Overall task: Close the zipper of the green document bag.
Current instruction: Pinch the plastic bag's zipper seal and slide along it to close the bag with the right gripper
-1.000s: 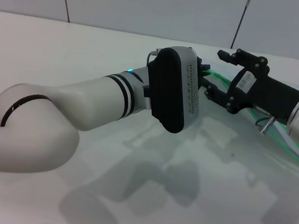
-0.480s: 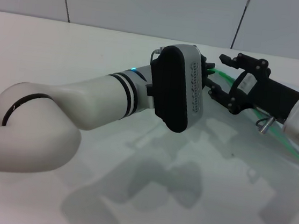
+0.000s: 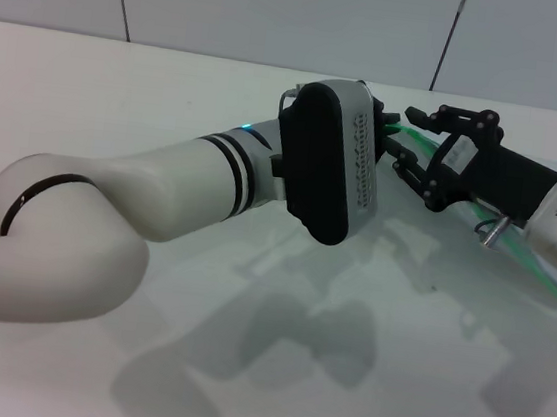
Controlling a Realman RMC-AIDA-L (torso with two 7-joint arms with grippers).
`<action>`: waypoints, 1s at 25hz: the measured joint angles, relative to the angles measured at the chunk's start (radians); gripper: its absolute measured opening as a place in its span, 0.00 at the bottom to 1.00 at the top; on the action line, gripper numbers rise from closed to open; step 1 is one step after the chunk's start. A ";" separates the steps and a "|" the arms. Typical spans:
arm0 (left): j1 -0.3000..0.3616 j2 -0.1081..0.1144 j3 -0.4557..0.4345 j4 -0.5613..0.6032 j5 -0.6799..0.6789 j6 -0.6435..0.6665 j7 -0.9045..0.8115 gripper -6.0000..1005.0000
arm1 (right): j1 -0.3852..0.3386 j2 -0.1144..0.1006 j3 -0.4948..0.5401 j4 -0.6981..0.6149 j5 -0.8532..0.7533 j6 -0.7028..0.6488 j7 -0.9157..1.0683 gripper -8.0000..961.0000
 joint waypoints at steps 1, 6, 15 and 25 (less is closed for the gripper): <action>0.005 0.001 0.000 0.005 0.003 -0.001 0.002 0.03 | 0.001 0.000 0.000 0.000 0.000 0.001 0.000 0.43; 0.007 0.001 -0.008 0.010 0.004 -0.001 0.003 0.03 | 0.004 0.001 -0.001 0.002 0.000 0.014 0.000 0.40; 0.008 0.001 -0.011 0.011 0.004 -0.001 0.003 0.03 | 0.005 0.001 -0.001 0.002 0.000 0.023 0.005 0.30; 0.006 0.001 -0.011 0.009 0.004 0.000 0.003 0.03 | 0.013 0.001 -0.001 0.009 0.000 0.024 0.009 0.19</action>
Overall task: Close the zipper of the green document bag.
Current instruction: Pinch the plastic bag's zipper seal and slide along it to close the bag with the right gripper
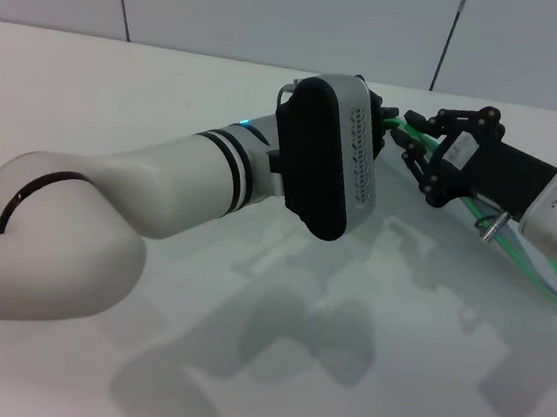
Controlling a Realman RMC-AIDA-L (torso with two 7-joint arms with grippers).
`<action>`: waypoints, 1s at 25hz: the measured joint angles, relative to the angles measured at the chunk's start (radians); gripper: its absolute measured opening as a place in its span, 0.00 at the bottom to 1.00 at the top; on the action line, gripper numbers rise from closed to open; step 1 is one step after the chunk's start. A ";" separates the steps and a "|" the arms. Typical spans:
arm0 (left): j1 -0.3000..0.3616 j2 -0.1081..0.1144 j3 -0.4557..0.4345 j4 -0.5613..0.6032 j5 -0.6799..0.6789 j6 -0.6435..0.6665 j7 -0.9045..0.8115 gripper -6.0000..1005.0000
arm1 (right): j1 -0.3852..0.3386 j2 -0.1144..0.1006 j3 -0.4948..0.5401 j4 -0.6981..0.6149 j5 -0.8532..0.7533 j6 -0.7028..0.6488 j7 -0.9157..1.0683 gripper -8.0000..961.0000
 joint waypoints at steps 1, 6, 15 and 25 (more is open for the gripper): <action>0.000 0.000 0.000 0.000 0.000 0.000 0.000 0.03 | 0.000 0.000 0.000 0.000 0.000 0.000 0.000 0.19; -0.002 -0.001 0.000 -0.001 0.000 0.000 0.000 0.03 | 0.005 0.000 0.000 0.003 0.005 0.000 0.001 0.19; -0.002 -0.002 0.000 -0.003 0.001 0.001 0.000 0.03 | 0.012 -0.003 -0.003 0.018 0.045 -0.007 -0.006 0.14; -0.003 -0.002 0.000 -0.009 0.001 0.002 0.000 0.04 | 0.030 -0.005 -0.014 0.050 0.042 -0.008 -0.006 0.13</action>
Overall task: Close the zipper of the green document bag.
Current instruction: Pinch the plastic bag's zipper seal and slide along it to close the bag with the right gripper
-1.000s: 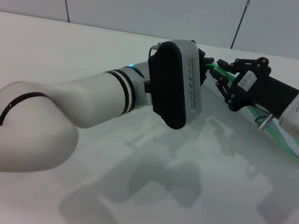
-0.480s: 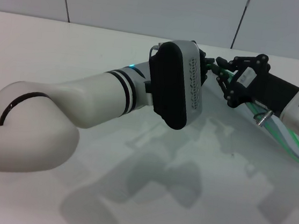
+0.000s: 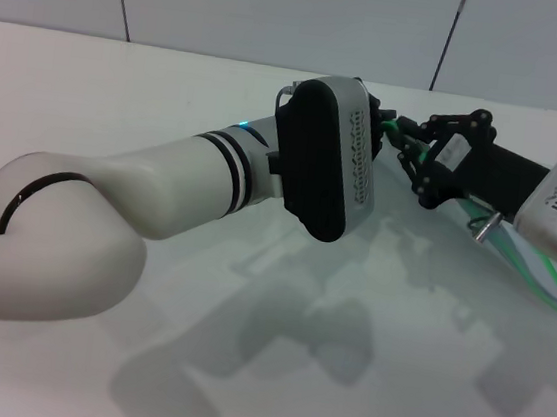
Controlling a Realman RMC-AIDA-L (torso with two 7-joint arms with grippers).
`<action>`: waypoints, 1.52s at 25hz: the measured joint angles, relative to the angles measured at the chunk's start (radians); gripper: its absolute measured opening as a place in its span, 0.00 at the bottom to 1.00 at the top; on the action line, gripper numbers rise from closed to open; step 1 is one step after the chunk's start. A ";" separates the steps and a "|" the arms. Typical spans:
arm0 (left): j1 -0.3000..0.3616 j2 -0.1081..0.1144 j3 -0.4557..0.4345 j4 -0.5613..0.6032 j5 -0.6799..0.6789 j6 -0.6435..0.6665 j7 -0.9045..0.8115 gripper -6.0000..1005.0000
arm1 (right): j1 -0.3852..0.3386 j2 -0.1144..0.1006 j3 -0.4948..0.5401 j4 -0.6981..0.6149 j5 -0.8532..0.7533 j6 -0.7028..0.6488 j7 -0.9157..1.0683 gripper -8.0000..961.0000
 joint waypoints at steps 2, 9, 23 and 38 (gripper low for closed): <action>0.000 0.000 0.000 0.000 -0.001 0.000 0.000 0.04 | 0.005 0.000 -0.008 0.000 -0.001 0.000 0.000 0.15; 0.002 -0.001 -0.002 0.000 -0.002 0.000 0.000 0.05 | 0.006 0.002 -0.007 -0.002 0.004 0.009 -0.001 0.23; 0.004 0.000 -0.002 0.003 -0.002 -0.001 0.000 0.06 | 0.005 0.004 -0.007 0.001 0.007 0.048 -0.001 0.27; 0.005 0.002 -0.005 0.004 -0.002 -0.001 0.000 0.07 | 0.000 0.003 -0.003 -0.002 0.007 0.049 -0.001 0.15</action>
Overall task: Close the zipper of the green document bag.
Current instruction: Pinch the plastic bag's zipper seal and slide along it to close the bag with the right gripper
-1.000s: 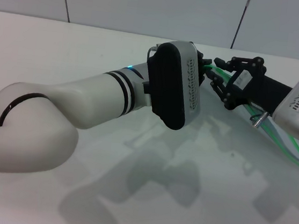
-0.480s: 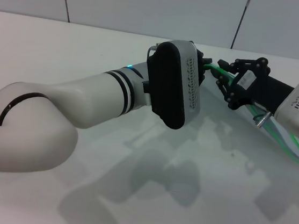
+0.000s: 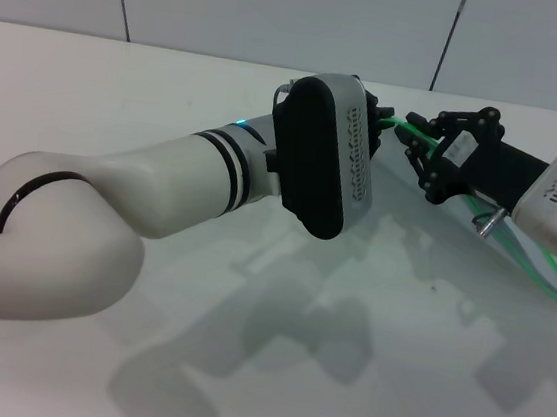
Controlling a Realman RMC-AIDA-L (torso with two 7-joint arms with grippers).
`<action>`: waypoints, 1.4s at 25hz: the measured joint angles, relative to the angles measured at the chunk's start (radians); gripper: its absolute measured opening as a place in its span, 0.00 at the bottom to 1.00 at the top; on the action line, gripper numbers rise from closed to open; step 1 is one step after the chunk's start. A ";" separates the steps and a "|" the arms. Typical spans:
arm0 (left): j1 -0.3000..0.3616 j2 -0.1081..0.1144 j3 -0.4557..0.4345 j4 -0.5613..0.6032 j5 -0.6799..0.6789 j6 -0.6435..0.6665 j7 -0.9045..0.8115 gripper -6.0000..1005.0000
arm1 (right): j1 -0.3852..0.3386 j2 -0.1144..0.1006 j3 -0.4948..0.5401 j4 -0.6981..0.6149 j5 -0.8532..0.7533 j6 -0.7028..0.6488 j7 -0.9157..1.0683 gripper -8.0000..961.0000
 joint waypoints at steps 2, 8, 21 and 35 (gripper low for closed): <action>0.000 0.000 0.000 0.000 0.000 0.000 0.000 0.08 | 0.000 0.000 -0.001 0.000 0.000 0.000 0.000 0.14; 0.000 0.000 0.000 -0.003 0.001 0.001 0.000 0.08 | 0.000 0.000 -0.009 -0.005 0.000 0.000 0.000 0.11; 0.005 -0.001 -0.006 -0.004 0.002 -0.007 0.000 0.09 | 0.003 -0.001 -0.009 0.003 0.000 0.000 0.000 0.10; 0.076 -0.002 -0.055 0.041 0.001 -0.023 0.068 0.10 | -0.004 -0.002 -0.001 0.021 -0.004 0.044 0.000 0.09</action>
